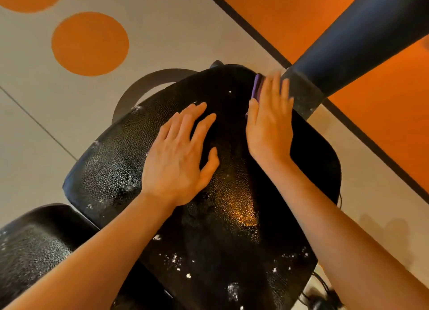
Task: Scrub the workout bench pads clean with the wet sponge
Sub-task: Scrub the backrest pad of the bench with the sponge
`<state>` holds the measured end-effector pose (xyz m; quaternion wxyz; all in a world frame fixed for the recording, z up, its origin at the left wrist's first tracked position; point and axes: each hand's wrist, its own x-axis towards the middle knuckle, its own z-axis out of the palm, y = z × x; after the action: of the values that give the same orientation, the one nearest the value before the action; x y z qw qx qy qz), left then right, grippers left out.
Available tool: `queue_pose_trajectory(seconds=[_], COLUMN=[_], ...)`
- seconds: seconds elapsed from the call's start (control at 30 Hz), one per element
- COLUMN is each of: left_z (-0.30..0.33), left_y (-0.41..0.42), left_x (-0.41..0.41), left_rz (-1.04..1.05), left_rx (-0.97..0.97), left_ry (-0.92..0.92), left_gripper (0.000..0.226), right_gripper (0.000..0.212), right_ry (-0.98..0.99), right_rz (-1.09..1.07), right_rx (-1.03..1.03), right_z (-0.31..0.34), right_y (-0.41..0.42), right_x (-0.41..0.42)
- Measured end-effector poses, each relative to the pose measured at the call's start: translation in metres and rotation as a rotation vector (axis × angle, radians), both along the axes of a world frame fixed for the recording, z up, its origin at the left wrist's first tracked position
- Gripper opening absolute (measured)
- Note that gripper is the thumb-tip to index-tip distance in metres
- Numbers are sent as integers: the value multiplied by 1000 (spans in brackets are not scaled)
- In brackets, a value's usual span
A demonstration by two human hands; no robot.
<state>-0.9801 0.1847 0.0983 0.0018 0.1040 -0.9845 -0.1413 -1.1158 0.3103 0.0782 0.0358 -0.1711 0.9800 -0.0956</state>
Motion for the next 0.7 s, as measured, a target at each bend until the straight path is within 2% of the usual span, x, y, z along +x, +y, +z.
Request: queue_pose_trajectory(seconds=[0.13,0.2,0.23,0.3,0.37,0.4,0.5,0.53,0.57,0.67,0.7], left_z=[3,2,1,-1,-2,-2,3,7,10,18,19], left_y=[0,1,1,1,0,0,-1,-3,-6,-18,-22], left_x=[0,0,0,1,1,1,4,10,18,61,76], left_rz=[5,-1,-7,-6,-8,-17,-24,10,65,303,376], left_rx=[10,15,14,7,-4,-7,10,21,34,82,97], left_ry=[-11,-4,2,10,6,1,22,45,67,94,93], left_gripper=[58,58,58,57,58,58,55,54,53,53,55], right_gripper=[56,57,58,61,60,58,55,55,55,54,54], right_ry=[-118,-115,-80,-29,-17,-19,-80,-87,-85,-93,-65], right_rz=[329,458,425,189,-10,19,519,636,643,184,92], right_rx=[54,72,68,0,-42,-40,-28,-1,9,-48,-42], right_z=[21,17,13,6,0,0,8,9,8,4,4], right_y=[56,68,59,28,3,0,27,35,36,-3,-23], right_x=[104,83,58,6,-12,-5,22,13,-2,-33,-27])
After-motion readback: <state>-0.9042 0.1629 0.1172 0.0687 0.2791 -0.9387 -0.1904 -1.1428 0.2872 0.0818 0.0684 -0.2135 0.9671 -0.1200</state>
